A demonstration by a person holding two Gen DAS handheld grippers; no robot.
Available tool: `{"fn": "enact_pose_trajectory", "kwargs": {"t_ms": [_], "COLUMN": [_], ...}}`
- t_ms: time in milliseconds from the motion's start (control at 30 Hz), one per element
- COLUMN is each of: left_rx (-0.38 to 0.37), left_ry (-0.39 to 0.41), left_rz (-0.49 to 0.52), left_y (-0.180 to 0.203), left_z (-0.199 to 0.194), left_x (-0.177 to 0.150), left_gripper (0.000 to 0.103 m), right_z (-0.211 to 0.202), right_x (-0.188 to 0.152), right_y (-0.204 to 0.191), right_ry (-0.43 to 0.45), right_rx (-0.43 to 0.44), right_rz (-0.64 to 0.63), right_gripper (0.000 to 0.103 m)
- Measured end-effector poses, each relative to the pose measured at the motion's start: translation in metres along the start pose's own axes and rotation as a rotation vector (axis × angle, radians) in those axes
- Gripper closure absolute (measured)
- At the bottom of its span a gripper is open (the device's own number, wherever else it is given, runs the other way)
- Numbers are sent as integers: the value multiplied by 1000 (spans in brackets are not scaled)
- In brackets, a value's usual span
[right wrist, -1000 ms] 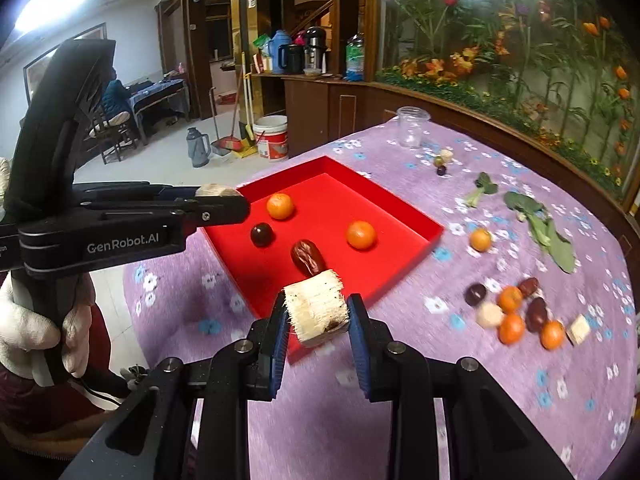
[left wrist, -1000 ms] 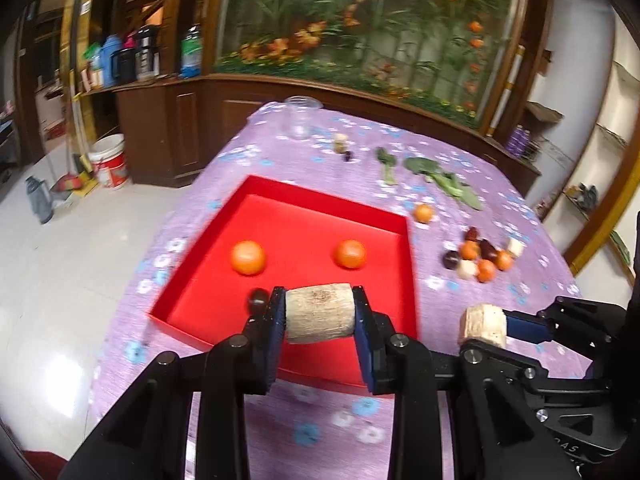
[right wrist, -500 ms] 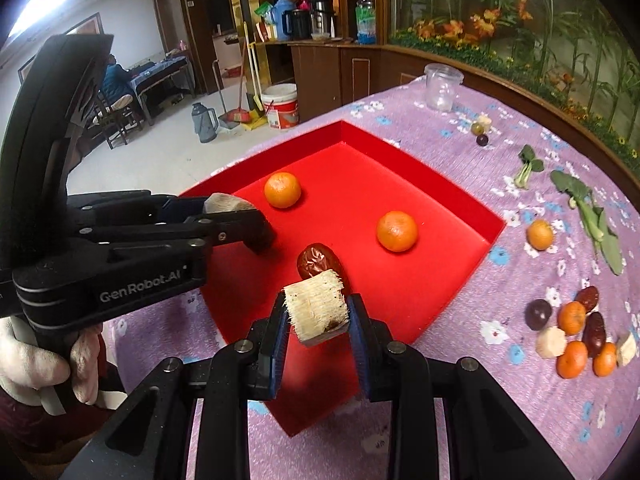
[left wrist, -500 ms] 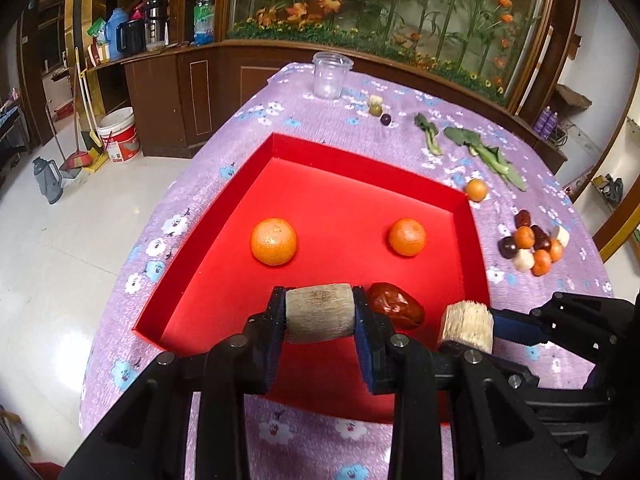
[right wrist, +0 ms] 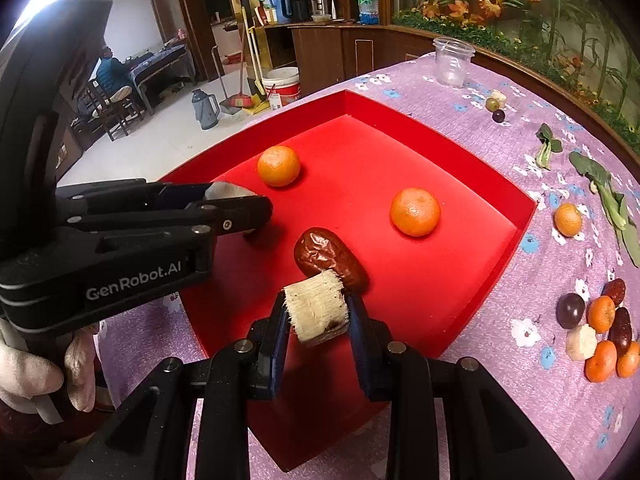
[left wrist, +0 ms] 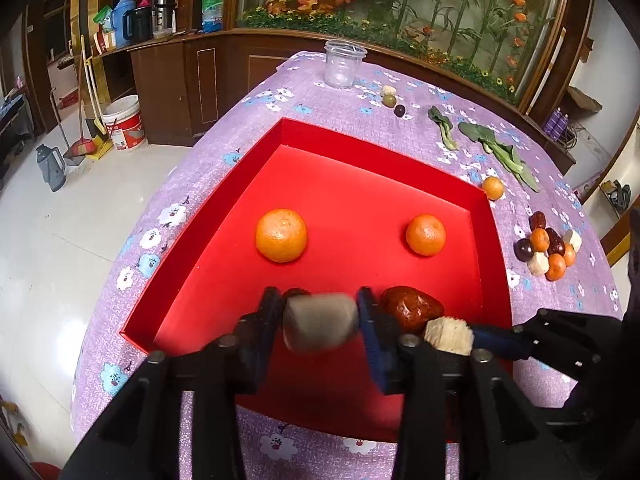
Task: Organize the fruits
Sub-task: 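Carry both yam chunks over the red tray beside the date, then open both tools to drop the yam chunks into the tray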
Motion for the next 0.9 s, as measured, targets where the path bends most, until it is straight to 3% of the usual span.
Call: {"fn": "enact_pose_trajectory", "kwargs": {"t_ms": [300, 367, 600, 900], "left_rx": [-12, -18, -16, 48], "left_ry": [21, 25, 32, 78], "left_rz": [-29, -36, -55, -9], "left_y": [-2, -3, -4, 13], "left_z": [-10, -12, -22, -44], "left_x": [2, 2, 1, -3], "left_gripper": [48, 47, 38, 32], "right_z": [0, -2, -10, -36], "right_x": [-1, 0, -1, -7], "right_y": [-3, -4, -9, -16], "right_ry": [3, 7, 22, 73], "right_rx": [3, 4, 7, 0], "right_rz": [-9, -8, -9, -16], "right_gripper": [70, 65, 62, 59]}}
Point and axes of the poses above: each gripper's, at about its wrist camera, not at the fingertips, and z roughly the way its jaws point, y to its right, x to its top, the point moved 5 cm from there along z, roughly the way its jaws point, and after that the axes turned 5 degrees about -y, right-handed, at the moved point
